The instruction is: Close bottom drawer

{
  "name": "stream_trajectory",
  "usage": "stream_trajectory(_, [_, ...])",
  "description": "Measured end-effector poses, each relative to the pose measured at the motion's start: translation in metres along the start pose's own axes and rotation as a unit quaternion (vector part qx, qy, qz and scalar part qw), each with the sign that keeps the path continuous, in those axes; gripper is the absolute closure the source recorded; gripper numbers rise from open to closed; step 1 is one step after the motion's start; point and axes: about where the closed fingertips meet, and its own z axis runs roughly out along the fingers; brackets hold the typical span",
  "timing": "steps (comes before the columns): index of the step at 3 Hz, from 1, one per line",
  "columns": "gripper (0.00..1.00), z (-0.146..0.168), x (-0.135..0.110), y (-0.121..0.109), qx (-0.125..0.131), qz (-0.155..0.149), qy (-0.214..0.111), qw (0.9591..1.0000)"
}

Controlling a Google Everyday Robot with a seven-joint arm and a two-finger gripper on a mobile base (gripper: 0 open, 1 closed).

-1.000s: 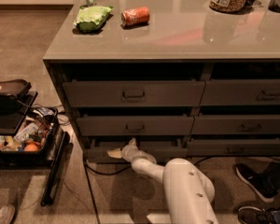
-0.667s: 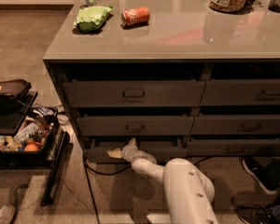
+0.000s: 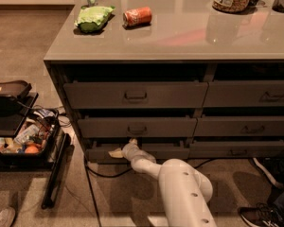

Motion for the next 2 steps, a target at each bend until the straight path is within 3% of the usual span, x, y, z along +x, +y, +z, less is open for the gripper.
stream_trajectory(2, [0.00,0.0063,-0.0078,-0.0002,0.003,-0.009,-0.007,0.9999])
